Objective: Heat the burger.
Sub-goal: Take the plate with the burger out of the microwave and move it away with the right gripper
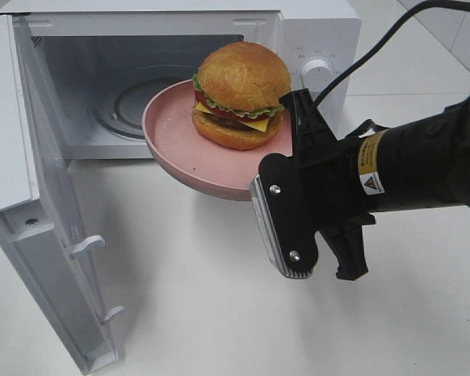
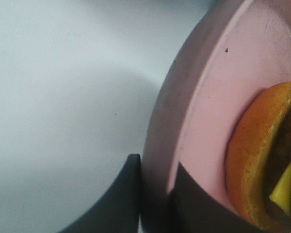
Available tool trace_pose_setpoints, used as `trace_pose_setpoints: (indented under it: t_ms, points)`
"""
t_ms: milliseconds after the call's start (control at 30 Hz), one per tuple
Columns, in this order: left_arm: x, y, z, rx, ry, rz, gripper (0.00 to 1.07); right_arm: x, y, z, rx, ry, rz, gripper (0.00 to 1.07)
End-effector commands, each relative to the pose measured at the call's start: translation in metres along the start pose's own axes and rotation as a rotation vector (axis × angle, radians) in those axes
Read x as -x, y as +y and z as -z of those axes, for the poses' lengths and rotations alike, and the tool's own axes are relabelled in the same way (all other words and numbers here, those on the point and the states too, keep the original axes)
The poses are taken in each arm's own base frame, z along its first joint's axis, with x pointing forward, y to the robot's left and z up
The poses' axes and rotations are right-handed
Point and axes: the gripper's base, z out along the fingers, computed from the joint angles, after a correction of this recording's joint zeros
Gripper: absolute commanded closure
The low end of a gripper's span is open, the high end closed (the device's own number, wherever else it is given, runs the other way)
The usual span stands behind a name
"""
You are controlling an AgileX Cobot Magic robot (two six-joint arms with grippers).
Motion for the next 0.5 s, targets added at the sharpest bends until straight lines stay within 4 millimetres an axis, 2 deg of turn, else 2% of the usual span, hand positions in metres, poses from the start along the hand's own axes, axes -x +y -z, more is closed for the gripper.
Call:
trace_pose_setpoints:
  t_ms: [33, 500]
  points:
    - [-0.001, 0.0, 0.0, -0.004, -0.011, 0.002, 0.09, 0.001, -0.005, 0.013, -0.068, -0.025, 0.017, 1.07]
    - [-0.001, 0.0, 0.0, -0.004, -0.011, 0.002, 0.09, -0.014, 0.028, 0.061, -0.027, 0.064, 0.003, 1.07]
